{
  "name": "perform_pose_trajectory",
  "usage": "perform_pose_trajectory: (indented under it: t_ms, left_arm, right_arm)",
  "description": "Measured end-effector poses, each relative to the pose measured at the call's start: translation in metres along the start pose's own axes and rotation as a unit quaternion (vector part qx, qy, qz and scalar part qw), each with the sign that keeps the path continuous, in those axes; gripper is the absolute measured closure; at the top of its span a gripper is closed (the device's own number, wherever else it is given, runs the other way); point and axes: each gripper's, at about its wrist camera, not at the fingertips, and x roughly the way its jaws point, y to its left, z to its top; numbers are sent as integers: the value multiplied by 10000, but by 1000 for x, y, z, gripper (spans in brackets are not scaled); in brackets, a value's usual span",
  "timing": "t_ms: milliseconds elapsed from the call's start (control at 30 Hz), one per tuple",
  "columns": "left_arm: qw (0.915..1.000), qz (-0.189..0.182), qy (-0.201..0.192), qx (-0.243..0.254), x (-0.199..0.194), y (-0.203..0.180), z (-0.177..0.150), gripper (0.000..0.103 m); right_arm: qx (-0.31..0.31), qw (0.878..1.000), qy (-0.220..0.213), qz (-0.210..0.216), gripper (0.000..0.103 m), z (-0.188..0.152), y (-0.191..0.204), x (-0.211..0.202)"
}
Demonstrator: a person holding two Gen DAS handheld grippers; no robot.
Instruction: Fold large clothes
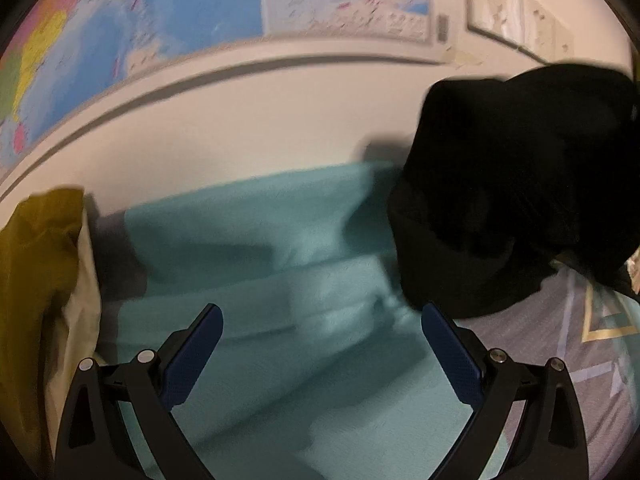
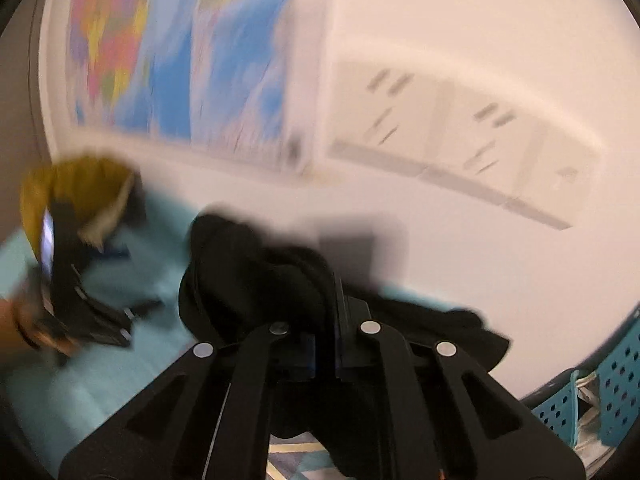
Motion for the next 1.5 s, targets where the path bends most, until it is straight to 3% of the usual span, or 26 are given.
perform_pose_trajectory:
  t_ms: [167, 300, 400, 467, 567, 667, 733, 767, 800, 833, 867, 933, 1067, 1133, 1300, 1500]
  left_arm:
    - [9947, -622, -530, 620, -9, -21, 4, 7]
    - [9751, -1351, -985, 1457, -23, -49, -4, 7]
    - [9593, -1400, -1322, 2066, -29, -76, -11, 7]
    - [9485, -1743, -1320, 2292, -26, -89, -11, 7]
    - [9391, -1768, -1387, 2600, -25, -107, -10, 7]
    - [9234, -1822, -1515, 3021, -28, -132, -13, 7]
    - [9243, -1673, -1257, 3192, -14, -150, -6, 13]
    - [9290, -1555, -1071, 3183, -6, -155, -4, 48]
    - [9405, -1319, -719, 3047, 13, -159, 6, 103]
    - [9475, -1338, -516, 2858, 23, -157, 21, 98]
    - [9552, -1411, -517, 2549, 27, -150, 34, 101]
    - [9648, -1471, -793, 2029, 17, -136, 63, 101]
    - [9644, -1815, -1333, 1388, -31, -122, 128, 101]
    - [9622, -1692, -1736, 1242, -63, -123, 158, 101]
    - [9430, -1848, -2668, 743, -155, -108, 212, 101]
    - [9040, -1394, -4014, 479, -295, -70, 207, 101]
  right_arm:
    - [799, 9948, -634, 23, 97, 18, -40, -63]
    - [1225, 9870, -1037, 68, 97, 26, -64, -97]
    - [1335, 9843, -1152, 51, 97, 25, -69, -107]
    - [1383, 9832, -1190, 33, 97, 26, -70, -110]
    - [1433, 9820, -1231, 28, 97, 24, -78, -120]
    - [1466, 9812, -1257, 61, 97, 24, -82, -126]
    - [1450, 9808, -1303, 64, 97, 24, -83, -129]
    - [1495, 9797, -1334, 37, 97, 23, -84, -133]
    - [1504, 9792, -1363, 13, 97, 23, -86, -135]
    - [1539, 9782, -1395, -23, 97, 23, -90, -140]
    - [1572, 9774, -1413, -71, 97, 23, -93, -145]
    - [1552, 9763, -1493, -236, 98, 25, -97, -159]
    - [1443, 9684, -1935, -634, 98, 41, -103, -221]
    - [1263, 9623, -2223, -932, 98, 55, -99, -264]
    - [930, 9435, -2803, -1504, 98, 71, -87, -357]
    - [654, 9287, -3179, -1793, 98, 60, -56, -443]
